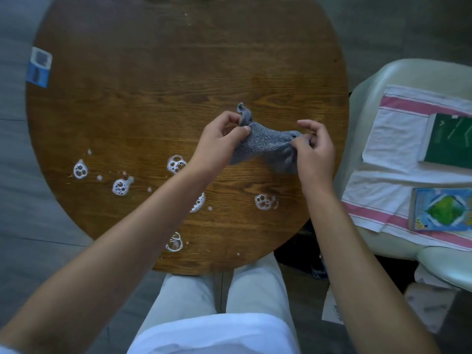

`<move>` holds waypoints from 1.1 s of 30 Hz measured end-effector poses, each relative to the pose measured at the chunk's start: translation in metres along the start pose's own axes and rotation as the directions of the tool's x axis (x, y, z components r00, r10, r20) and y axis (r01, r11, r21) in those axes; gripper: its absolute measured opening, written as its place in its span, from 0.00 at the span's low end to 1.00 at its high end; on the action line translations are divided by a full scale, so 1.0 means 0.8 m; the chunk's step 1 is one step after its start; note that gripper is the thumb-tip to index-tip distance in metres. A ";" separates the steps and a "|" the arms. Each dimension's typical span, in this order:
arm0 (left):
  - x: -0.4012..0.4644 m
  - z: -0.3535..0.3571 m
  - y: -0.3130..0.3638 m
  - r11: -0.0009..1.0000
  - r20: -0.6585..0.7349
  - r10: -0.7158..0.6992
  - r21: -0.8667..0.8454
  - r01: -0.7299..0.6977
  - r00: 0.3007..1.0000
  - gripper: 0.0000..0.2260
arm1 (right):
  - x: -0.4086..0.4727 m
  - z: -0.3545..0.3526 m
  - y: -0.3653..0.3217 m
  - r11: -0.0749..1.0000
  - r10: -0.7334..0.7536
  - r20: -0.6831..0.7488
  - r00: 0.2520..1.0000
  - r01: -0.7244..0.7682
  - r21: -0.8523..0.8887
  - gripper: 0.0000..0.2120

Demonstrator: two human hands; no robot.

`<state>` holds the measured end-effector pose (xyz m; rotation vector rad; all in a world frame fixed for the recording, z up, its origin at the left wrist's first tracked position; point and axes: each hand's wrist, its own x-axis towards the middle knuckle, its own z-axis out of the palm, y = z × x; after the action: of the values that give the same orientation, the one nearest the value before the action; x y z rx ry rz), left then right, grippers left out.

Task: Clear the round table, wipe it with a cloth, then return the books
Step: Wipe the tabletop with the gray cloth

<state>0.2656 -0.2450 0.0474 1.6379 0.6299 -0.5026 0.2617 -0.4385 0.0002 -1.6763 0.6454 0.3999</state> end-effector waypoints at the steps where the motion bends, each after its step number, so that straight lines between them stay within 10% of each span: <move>1: -0.014 -0.007 -0.003 0.998 0.000 -0.010 -0.058 0.010 1.000 0.03 | -0.014 0.003 -0.001 1.000 0.007 0.011 1.000 -0.007 0.018 0.17; 20: -0.199 -0.142 -0.028 0.907 0.230 0.155 -0.419 -0.046 0.961 0.04 | -0.261 0.124 0.033 0.750 0.217 0.557 0.801 -0.502 0.431 0.23; 33: -0.244 -0.177 -0.140 0.975 0.053 0.202 0.084 -0.206 0.978 0.07 | -0.363 0.106 0.086 0.832 0.148 0.377 0.914 -0.321 0.453 0.14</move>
<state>0.0418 -0.1170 0.1114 1.7491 0.4048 -0.4199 -0.0009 -0.3072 0.0998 -0.9945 0.6435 0.6151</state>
